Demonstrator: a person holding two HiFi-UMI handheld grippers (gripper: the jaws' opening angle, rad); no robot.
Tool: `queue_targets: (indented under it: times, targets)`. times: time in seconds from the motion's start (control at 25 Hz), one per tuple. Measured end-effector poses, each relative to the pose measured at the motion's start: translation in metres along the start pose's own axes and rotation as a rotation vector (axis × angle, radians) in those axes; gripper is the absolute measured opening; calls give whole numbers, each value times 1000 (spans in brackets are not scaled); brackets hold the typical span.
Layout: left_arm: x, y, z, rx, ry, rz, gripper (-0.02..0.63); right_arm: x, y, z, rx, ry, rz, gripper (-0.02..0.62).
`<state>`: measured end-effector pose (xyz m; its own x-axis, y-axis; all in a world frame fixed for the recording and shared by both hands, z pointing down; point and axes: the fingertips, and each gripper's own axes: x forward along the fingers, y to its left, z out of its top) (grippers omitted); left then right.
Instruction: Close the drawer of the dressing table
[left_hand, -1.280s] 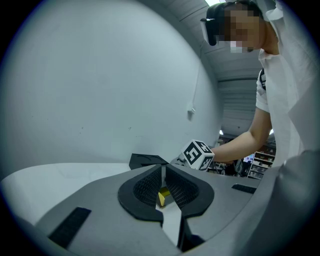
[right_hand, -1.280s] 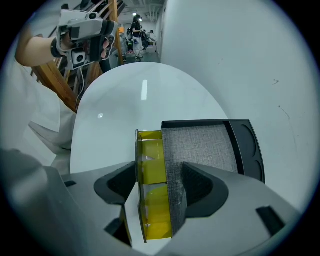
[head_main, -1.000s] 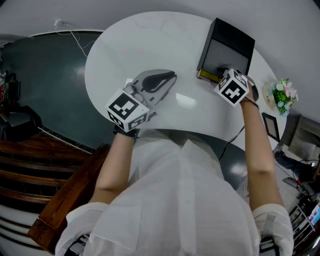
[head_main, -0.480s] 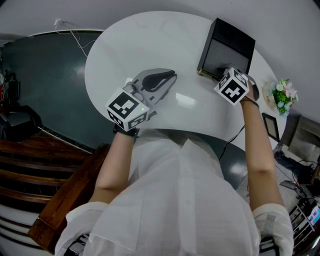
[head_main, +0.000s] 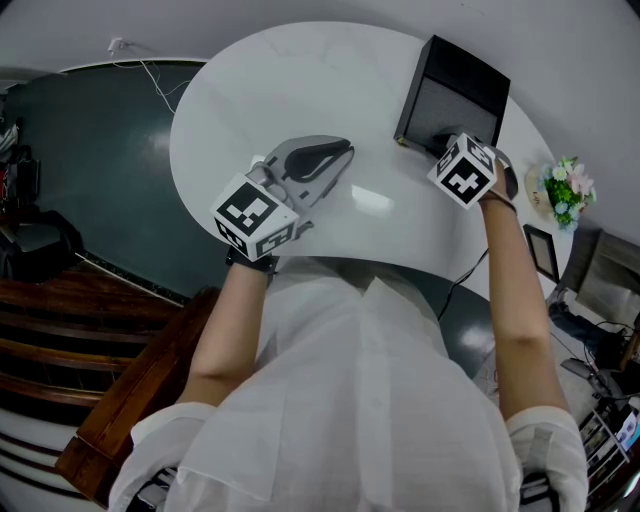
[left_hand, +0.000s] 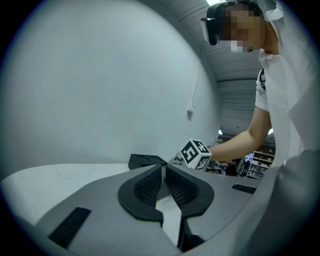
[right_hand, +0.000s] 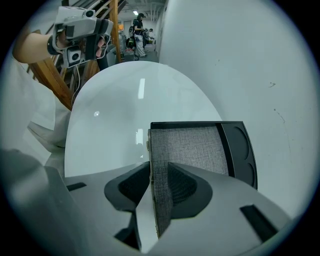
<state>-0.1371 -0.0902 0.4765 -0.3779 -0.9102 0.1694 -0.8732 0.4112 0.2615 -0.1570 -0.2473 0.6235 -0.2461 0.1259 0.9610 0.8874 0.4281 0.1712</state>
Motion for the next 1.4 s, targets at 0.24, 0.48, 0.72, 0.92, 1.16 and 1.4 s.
queue_targets:
  times: [0.24, 0.48, 0.72, 0.92, 1.16, 1.4]
  targets:
    - [0, -2, 0, 3, 1, 0, 35, 0, 0, -1, 22, -4, 8, 115]
    - [-3, -4, 2, 10, 4, 6, 35, 0, -1, 0, 46, -22, 14, 121]
    - [-7, -6, 4, 18, 10, 18, 35, -2, -2, -1, 105, -52, 0, 123]
    - [-12, -10, 7, 28, 11, 26, 35, -16, -9, -9, 204, -98, -60, 118]
    - [-12, -15, 17, 46, -5, 24, 35, -61, -25, -19, 578, -411, -90, 109]
    - [-6, -22, 30, 66, -25, 25, 35, -108, -31, -61, 946, -713, -151, 98]
